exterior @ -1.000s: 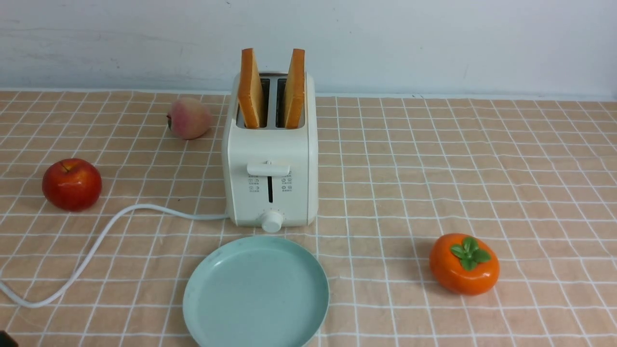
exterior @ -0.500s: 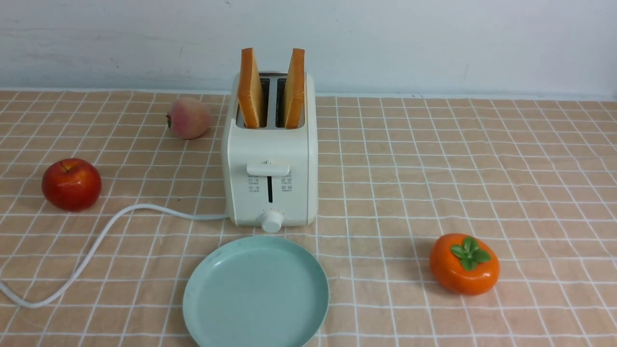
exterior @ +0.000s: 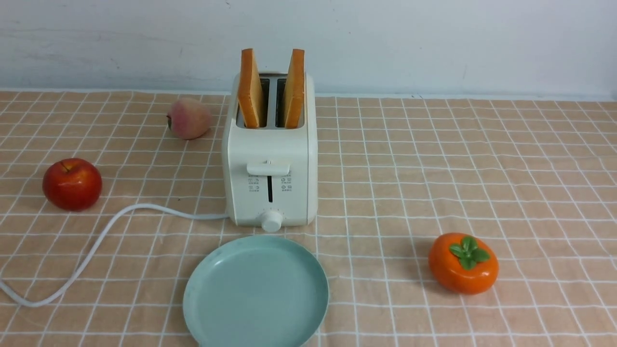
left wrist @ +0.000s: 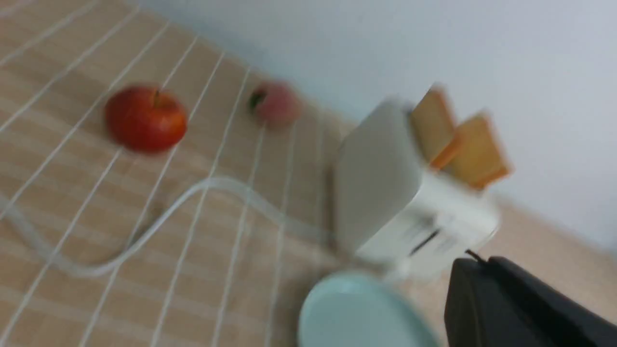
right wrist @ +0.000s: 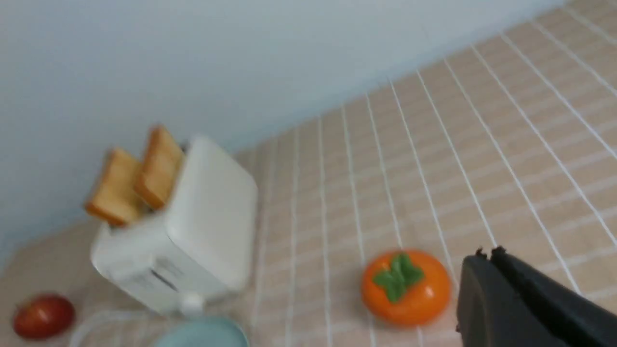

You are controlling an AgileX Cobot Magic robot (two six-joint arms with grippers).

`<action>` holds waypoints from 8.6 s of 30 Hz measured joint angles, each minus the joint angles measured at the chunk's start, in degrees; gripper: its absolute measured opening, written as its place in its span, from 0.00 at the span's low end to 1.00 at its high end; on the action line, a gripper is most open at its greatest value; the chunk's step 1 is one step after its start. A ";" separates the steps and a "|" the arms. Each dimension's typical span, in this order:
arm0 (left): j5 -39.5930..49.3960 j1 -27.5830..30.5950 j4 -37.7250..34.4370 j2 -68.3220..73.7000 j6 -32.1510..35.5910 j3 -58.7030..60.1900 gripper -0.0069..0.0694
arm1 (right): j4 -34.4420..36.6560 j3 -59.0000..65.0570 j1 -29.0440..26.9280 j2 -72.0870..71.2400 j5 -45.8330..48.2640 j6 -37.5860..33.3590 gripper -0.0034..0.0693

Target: Take toasted bread from bread machine on light coffee tablecloth place on plate.

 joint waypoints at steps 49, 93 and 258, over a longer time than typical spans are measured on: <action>-1.23 -15.33 2.26 82.20 13.59 -62.44 0.21 | 22.60 -0.93 0.55 25.22 7.49 -28.33 0.06; -22.61 -15.33 -83.21 63.50 74.91 2.20 0.25 | 22.60 -0.93 0.55 25.22 8.90 -29.87 0.10; -4.78 -10.67 5.38 -14.90 1.17 7.34 0.07 | -13.76 23.55 17.12 -26.86 -36.32 -4.59 0.06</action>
